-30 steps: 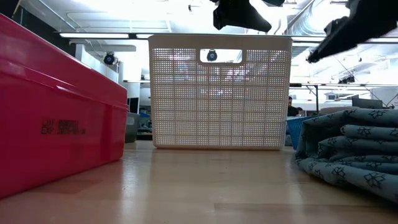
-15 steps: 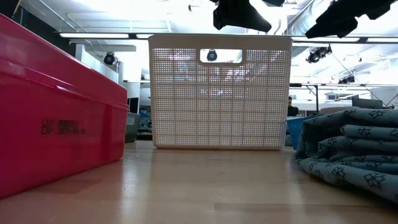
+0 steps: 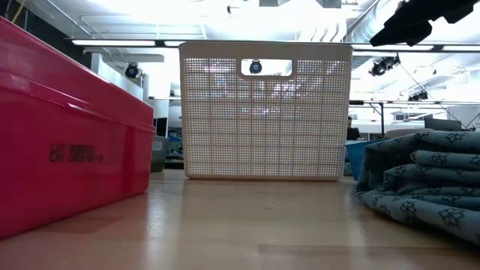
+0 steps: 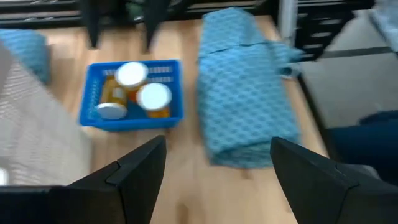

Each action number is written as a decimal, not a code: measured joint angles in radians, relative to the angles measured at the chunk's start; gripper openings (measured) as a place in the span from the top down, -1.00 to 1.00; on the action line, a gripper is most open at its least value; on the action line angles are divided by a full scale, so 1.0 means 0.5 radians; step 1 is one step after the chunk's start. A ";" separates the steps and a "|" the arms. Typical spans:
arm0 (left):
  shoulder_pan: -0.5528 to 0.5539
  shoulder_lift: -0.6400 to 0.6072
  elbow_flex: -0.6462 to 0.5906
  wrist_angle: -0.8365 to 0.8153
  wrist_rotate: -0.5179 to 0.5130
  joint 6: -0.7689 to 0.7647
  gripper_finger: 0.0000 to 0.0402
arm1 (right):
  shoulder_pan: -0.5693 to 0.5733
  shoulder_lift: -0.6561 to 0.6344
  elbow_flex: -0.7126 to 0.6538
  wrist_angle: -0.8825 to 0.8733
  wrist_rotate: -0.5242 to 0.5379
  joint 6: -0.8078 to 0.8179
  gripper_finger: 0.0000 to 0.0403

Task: Pick & place medical supplies in basket/bin
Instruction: Put the bottom patient gown into the white bin

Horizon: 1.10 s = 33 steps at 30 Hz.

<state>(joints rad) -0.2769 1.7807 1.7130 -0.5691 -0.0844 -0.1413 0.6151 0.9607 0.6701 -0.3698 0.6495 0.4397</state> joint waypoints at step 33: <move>-0.261 -0.583 -0.698 0.227 -0.267 -0.177 -0.40 | 0.000 0.000 0.000 -0.015 -0.110 0.020 -0.02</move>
<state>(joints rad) -0.4072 1.4893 1.3639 -0.4557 -0.2176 -0.2297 0.6151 0.9607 0.6701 -0.3775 0.5945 0.4495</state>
